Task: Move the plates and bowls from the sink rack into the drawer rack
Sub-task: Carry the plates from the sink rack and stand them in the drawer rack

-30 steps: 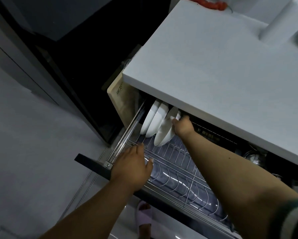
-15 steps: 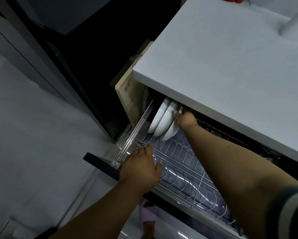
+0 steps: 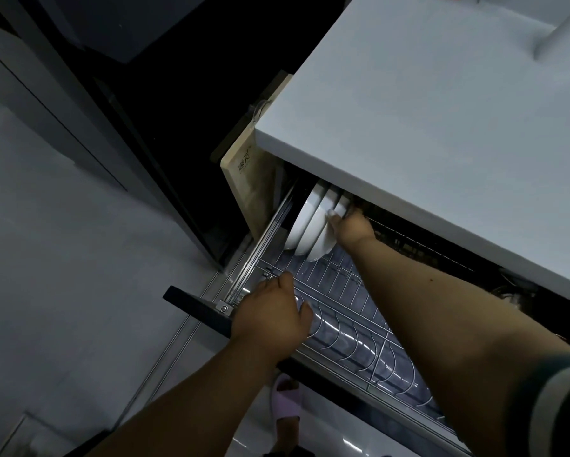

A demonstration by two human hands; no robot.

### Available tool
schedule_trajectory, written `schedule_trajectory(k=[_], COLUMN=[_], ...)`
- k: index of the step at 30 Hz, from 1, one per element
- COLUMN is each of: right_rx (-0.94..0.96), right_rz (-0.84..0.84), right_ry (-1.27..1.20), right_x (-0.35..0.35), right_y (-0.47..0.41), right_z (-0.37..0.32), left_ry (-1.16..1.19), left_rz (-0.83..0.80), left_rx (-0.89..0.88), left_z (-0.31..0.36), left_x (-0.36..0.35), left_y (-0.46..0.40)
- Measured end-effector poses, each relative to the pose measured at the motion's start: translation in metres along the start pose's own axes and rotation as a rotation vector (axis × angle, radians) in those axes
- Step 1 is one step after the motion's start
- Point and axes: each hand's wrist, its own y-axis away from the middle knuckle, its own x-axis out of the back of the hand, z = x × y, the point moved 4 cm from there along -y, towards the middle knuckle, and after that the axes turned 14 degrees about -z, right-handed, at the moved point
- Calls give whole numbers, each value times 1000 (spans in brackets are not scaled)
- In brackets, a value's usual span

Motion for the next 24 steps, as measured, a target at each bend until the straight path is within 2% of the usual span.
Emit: schedule_trajectory(k=[8, 13, 15, 17, 24], right_rx=[152, 166, 175, 175, 157], right_rz=[-10, 5, 19, 51, 225], right_ry=[100, 81, 90, 120, 189], right_x=[-7, 12, 24, 38, 113], right_y=[80, 133, 153, 173, 244], right_z=[31, 63, 76, 89, 138], left_ry=[0, 4, 92, 209, 130], left_rz=[-4, -79, -146, -206, -249], left_rx=[34, 41, 52, 49, -204], left_z=[2, 4, 8, 23, 133], left_x=[4, 5, 5, 6, 4], left_y=[1, 3, 3, 1, 0])
